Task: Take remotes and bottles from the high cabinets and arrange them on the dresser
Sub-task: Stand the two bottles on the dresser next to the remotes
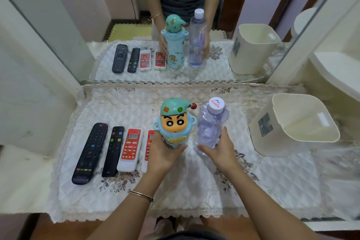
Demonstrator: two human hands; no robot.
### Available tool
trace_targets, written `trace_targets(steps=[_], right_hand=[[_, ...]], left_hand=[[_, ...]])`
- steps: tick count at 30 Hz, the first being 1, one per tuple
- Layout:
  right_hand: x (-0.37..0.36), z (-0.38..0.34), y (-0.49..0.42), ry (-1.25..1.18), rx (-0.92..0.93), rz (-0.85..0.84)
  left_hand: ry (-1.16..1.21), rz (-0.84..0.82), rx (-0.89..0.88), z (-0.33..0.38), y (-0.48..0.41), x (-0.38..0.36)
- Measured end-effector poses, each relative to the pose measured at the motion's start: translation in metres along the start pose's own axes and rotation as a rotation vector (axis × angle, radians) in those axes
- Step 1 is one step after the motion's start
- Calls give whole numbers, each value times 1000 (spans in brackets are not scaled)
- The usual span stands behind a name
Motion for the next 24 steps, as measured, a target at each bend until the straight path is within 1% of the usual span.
trace_targets(steps=[8, 13, 18, 22, 24], right_hand=[[-2, 3, -3, -22, -8, 0], [-2, 5, -3, -6, -13, -20], [3, 11, 8, 9, -120, -80], [5, 9, 27, 50, -223, -6], [6, 5, 44, 69, -255, 78]], left_hand=[[-70, -34, -18, 6, -2, 2], [-92, -75, 6, 2, -2, 3], [-130, -68, 1, -6, 0, 11], [-192, -96, 24, -18, 10, 24], [-244, -128, 36, -27, 17, 32]])
Point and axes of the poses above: each hand's wrist, its own y-axis away from the middle knuckle, its own x-axis out of the back of the hand, z = x × y, the point moved 1 cm from there along -y, towards the middle knuckle, and after that the axes turned 14 degrees about x, right-handed, at the moved point
